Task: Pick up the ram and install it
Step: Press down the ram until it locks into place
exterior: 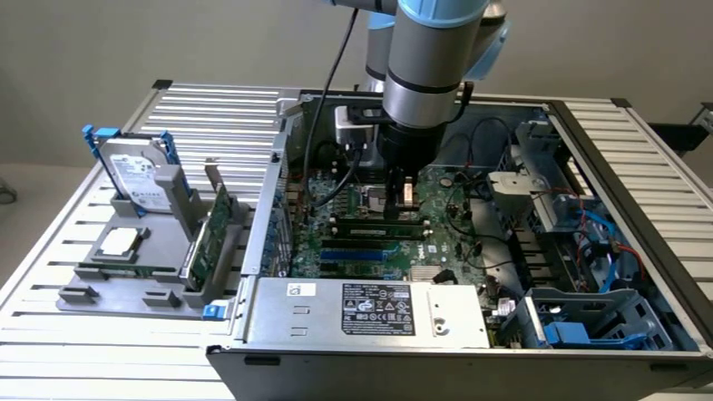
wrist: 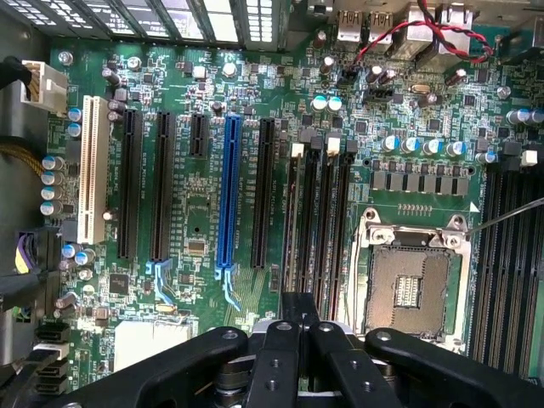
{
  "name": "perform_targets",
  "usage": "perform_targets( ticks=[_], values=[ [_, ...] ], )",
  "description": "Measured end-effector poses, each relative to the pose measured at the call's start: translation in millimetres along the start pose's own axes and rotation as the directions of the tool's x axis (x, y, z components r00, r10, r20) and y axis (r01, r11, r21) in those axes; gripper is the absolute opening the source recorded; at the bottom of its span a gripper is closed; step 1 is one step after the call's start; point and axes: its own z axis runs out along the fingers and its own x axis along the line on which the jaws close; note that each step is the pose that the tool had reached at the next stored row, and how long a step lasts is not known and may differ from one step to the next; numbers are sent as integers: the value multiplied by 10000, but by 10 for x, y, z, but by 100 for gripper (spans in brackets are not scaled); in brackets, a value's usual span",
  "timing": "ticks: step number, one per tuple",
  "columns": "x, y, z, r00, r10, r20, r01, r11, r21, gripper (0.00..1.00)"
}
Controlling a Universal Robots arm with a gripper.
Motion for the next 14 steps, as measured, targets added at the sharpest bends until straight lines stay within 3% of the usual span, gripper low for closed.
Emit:
perform_targets(
  ticks=[3, 6, 9, 14],
  values=[
    [6, 6, -1, 10000, 1, -2, -1, 10000, -6, 11],
    [18, 96, 3, 10000, 1, 1, -1, 10000, -6, 11],
    [21, 115, 3, 10000, 60, 3, -60, 10000, -4, 11],
    [22, 115, 3, 9974, 719, 27, -719, 9974, 6, 11]
  ],
)
